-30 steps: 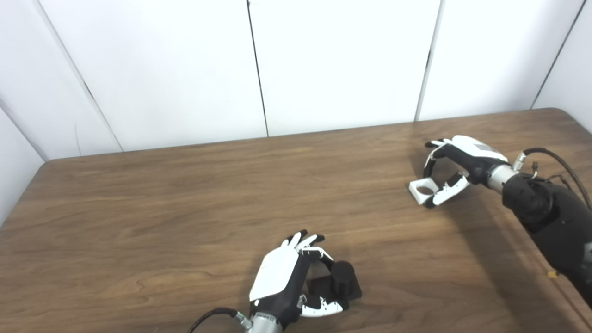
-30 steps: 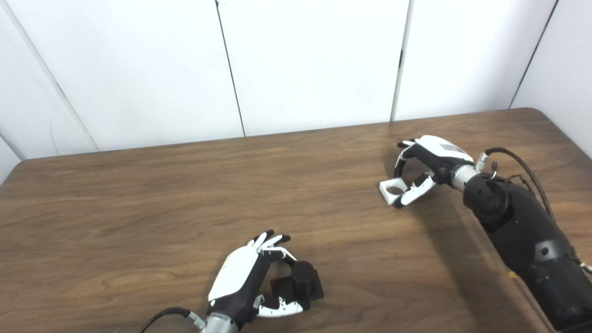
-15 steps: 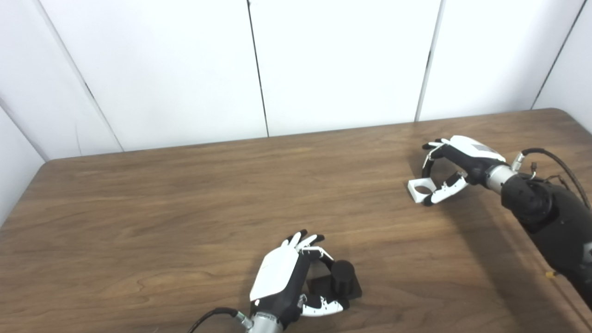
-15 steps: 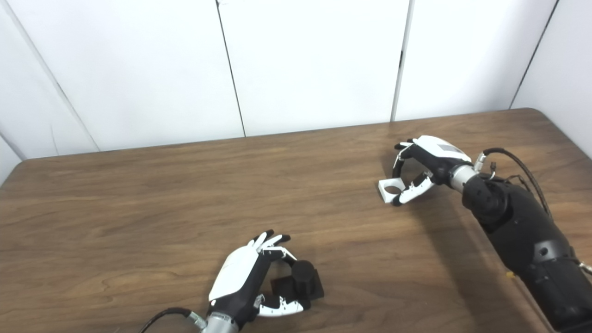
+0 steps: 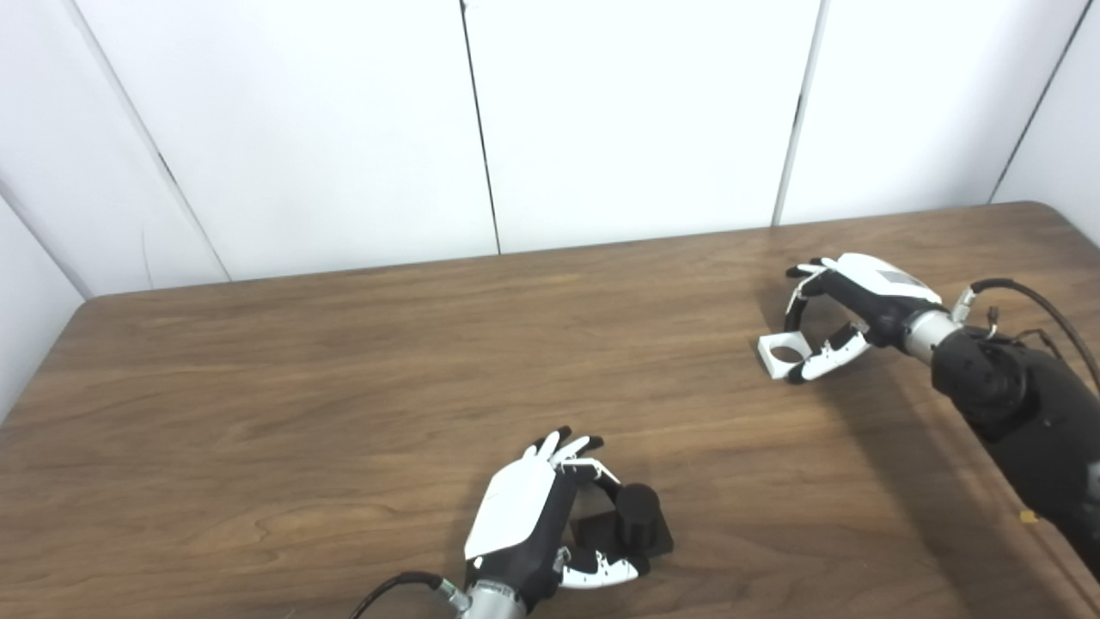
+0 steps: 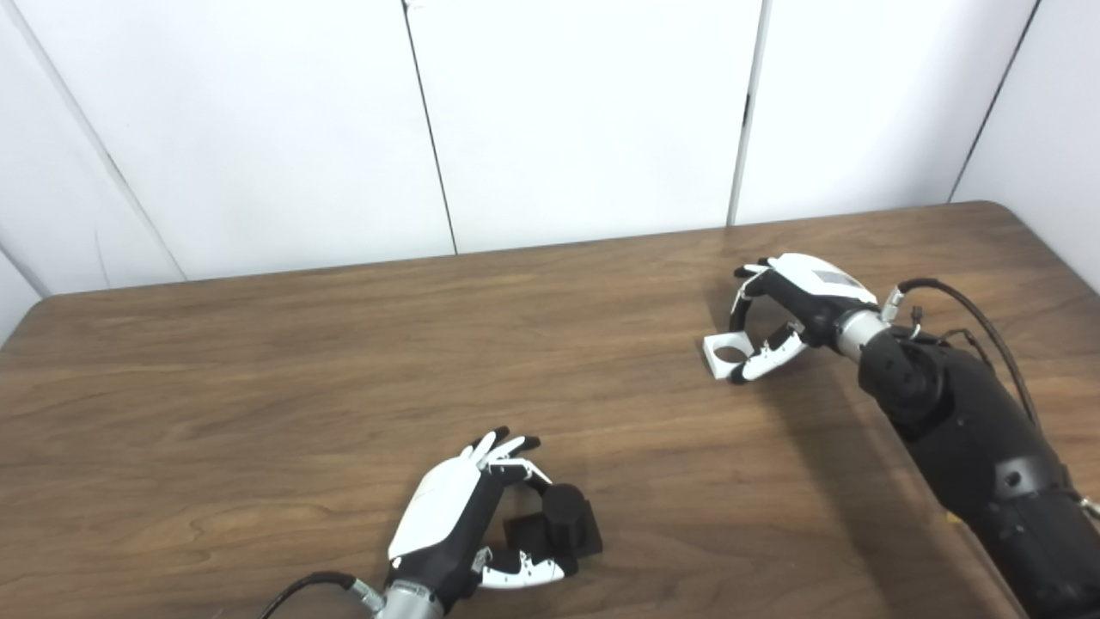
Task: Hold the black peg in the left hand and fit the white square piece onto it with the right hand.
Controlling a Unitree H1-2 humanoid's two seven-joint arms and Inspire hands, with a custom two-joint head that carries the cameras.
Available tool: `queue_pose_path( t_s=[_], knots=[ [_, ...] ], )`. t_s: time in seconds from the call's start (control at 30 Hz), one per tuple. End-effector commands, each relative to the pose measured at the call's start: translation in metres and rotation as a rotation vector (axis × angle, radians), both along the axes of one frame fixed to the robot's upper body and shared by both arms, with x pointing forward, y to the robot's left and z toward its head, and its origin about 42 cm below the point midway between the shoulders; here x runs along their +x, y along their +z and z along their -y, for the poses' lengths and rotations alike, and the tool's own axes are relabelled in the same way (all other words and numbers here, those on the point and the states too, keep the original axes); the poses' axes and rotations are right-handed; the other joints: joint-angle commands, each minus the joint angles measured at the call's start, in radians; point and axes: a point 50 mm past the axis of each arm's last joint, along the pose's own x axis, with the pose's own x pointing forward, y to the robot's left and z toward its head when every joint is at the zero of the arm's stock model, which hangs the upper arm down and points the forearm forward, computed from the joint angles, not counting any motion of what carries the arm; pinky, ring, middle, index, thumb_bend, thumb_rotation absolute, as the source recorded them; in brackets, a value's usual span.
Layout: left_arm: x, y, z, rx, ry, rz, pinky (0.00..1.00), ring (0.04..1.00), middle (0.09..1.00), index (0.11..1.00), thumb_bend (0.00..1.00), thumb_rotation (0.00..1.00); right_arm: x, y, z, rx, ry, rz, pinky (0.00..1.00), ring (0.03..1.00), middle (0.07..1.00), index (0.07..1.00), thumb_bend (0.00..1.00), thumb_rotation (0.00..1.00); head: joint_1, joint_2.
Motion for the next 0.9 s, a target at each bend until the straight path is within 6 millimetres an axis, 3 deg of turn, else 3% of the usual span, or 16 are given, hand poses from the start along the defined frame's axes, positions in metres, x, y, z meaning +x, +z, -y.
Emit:
queue_pose_path(
  t_s=[0.0,0.33,0.87],
  knots=[
    [0.004,0.003,-0.006,0.026,0.026,0.016,1.0,0.998,0.908,0.49,0.52,0.07,-0.002,0.028,-0.002,0.019,0.011,0.078,0.99,1.0,0.936,0.493,0.52,0.16,-0.002,0.0],
    [0.007,0.003,-0.012,0.044,0.044,0.023,1.0,0.992,0.903,0.49,0.52,0.07,-0.033,0.055,-0.021,0.023,0.096,0.122,1.0,1.0,0.955,0.493,0.52,0.16,-0.009,0.004],
    [0.009,0.001,-0.014,0.04,0.05,0.018,1.0,0.997,0.906,0.49,0.52,0.07,-0.094,0.091,-0.081,0.038,0.286,0.117,1.0,1.0,0.946,0.493,0.52,0.16,-0.014,0.009]
  ],
)
